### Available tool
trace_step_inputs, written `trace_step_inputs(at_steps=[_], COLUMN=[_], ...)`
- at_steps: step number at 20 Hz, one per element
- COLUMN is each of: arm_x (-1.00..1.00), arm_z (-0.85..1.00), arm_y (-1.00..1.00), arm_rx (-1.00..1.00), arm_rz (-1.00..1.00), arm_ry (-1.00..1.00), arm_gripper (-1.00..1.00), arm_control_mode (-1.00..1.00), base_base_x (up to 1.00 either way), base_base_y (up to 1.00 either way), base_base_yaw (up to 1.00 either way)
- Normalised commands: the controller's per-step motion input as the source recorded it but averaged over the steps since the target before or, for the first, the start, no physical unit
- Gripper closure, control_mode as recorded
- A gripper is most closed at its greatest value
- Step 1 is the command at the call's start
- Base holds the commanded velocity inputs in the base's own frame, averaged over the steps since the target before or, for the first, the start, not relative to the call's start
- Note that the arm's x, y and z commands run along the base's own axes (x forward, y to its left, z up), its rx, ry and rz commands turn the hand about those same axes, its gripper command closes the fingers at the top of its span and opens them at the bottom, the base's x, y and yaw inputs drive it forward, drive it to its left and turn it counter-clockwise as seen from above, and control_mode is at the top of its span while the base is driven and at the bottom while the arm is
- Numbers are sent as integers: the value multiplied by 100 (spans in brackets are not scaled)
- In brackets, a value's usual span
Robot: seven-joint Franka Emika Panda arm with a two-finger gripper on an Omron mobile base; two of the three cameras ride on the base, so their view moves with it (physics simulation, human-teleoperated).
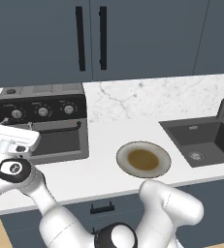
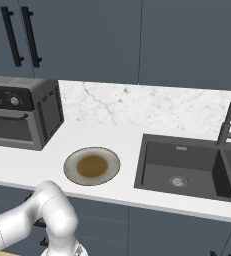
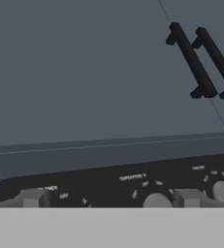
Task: Pick up the kebab skewer and baguette bread, and place them inside the toaster oven. Close the toaster oven door and start by setting the timer.
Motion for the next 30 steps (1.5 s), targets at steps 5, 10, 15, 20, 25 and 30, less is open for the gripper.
trace_step_inputs(at_steps=[5,10,15,20,25,30], arm_x=[8,17,43,27,11,10], arm_z=[0,0,0,-12,-15,-3], arm_y=[0,0,0,1,15,27], arm_rx=[5,2,0,0,0,0], arm_rz=[7,6,7,9,7,5], arm_ry=[7,6,3,0,0,0], arm_gripper=[-100,-100,-100,-100,-100,-100], arm_control_mode=[-100,-100,-100,-100,-100,-100], base_base_x=[0,0,0,0,0,0], base_base_y=[0,0,0,0,0,0], base_base_yaw=[0,0,0,0,0,0])
